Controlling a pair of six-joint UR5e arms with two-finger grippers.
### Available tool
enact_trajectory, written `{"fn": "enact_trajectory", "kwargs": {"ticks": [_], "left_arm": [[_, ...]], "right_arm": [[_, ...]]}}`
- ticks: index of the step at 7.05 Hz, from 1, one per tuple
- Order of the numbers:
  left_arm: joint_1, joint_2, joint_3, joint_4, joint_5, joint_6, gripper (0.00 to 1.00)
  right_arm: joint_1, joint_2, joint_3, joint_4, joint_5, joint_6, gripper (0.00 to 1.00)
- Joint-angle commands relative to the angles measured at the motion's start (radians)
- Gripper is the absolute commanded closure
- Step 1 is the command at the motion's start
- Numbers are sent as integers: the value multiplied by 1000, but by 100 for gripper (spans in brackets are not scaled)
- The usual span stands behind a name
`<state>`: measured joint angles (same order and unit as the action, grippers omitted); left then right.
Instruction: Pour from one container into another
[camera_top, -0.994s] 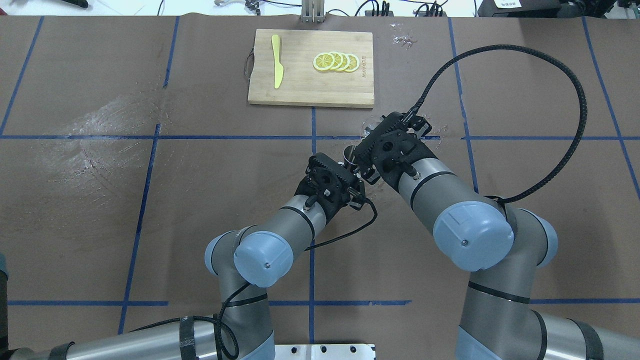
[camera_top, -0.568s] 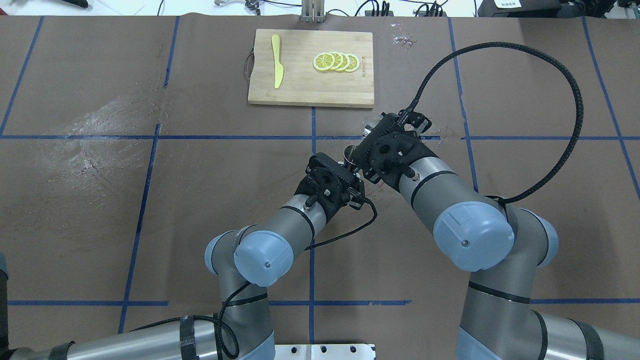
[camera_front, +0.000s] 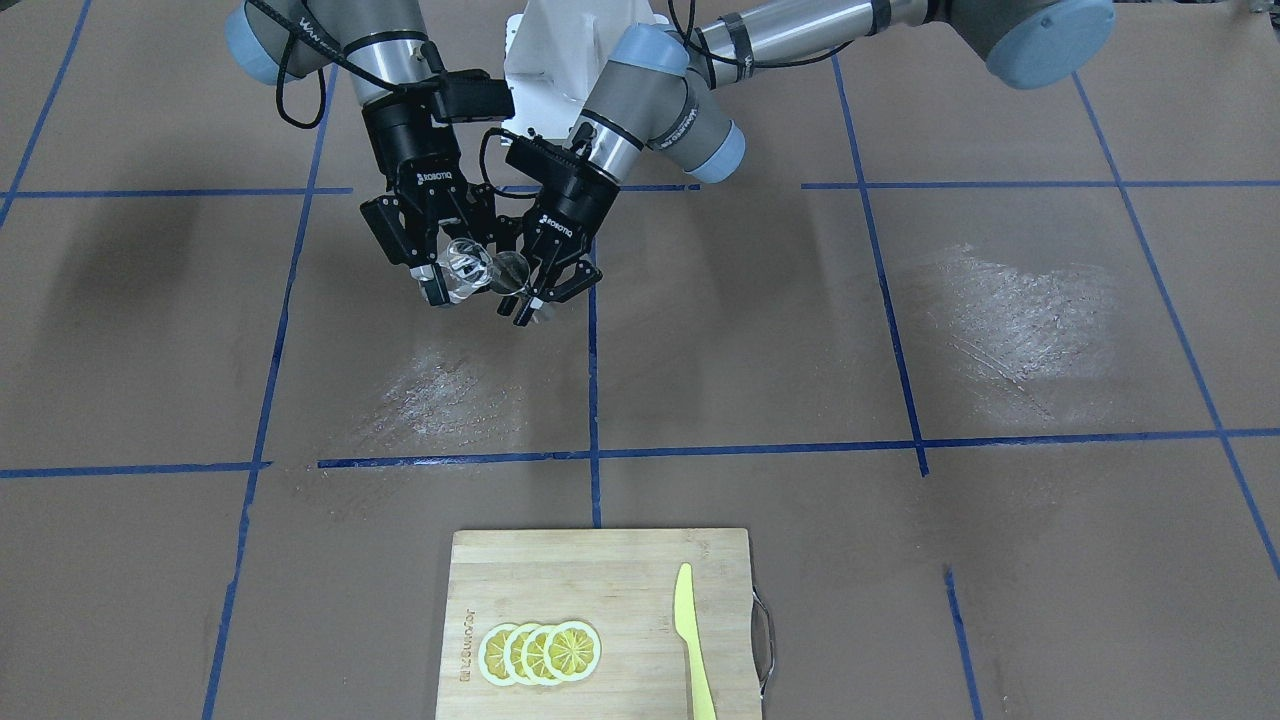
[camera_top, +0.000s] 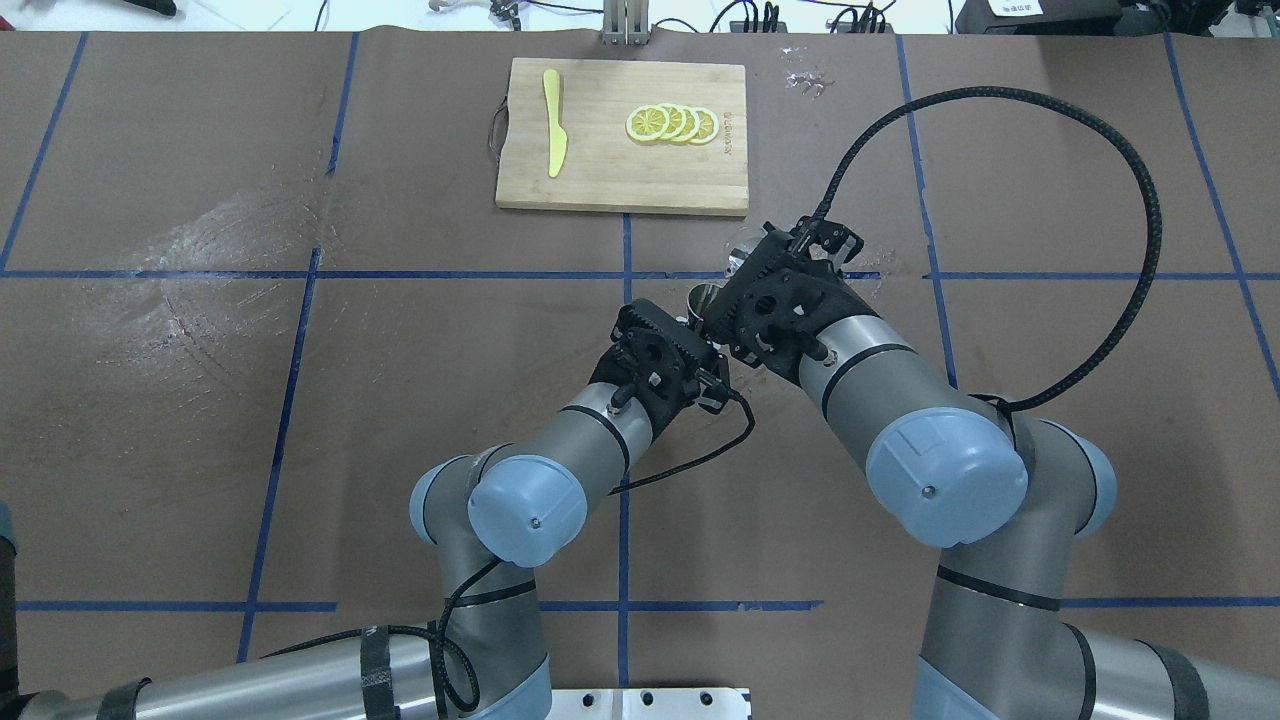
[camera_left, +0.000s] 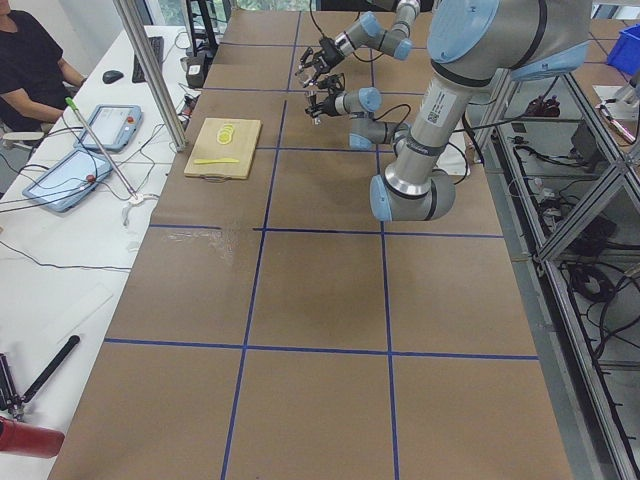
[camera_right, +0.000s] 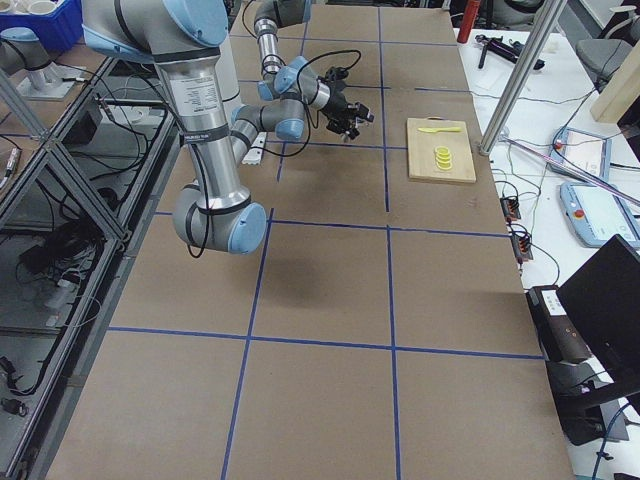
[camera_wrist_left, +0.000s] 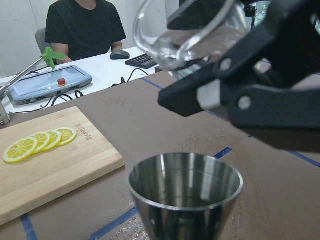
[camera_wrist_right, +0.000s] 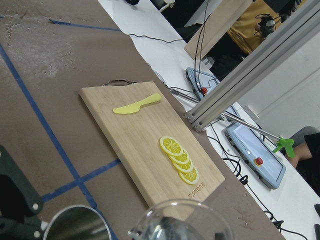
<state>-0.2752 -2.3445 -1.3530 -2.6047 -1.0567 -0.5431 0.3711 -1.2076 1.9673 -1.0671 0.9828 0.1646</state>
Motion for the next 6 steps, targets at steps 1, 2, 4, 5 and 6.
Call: {"fn": "enact_trajectory", "kwargs": {"ticks": [1, 2, 4, 5, 6], "left_arm": [[-4, -1, 2, 0, 0, 0, 100], [-6, -9, 9, 0, -2, 0, 100], [-9, -10, 15, 0, -2, 0, 100], [-9, -13, 15, 0, -2, 2, 100], [-9, -13, 15, 0, -2, 0, 100]], "right_arm": [[-9, 0, 1, -1, -10, -35, 100], [-11, 0, 2, 1, -13, -49, 100], [-12, 0, 7, -1, -29, -112, 100], [-15, 0, 5, -1, -35, -128, 100], [-17, 0, 5, -2, -38, -179, 100]]}}
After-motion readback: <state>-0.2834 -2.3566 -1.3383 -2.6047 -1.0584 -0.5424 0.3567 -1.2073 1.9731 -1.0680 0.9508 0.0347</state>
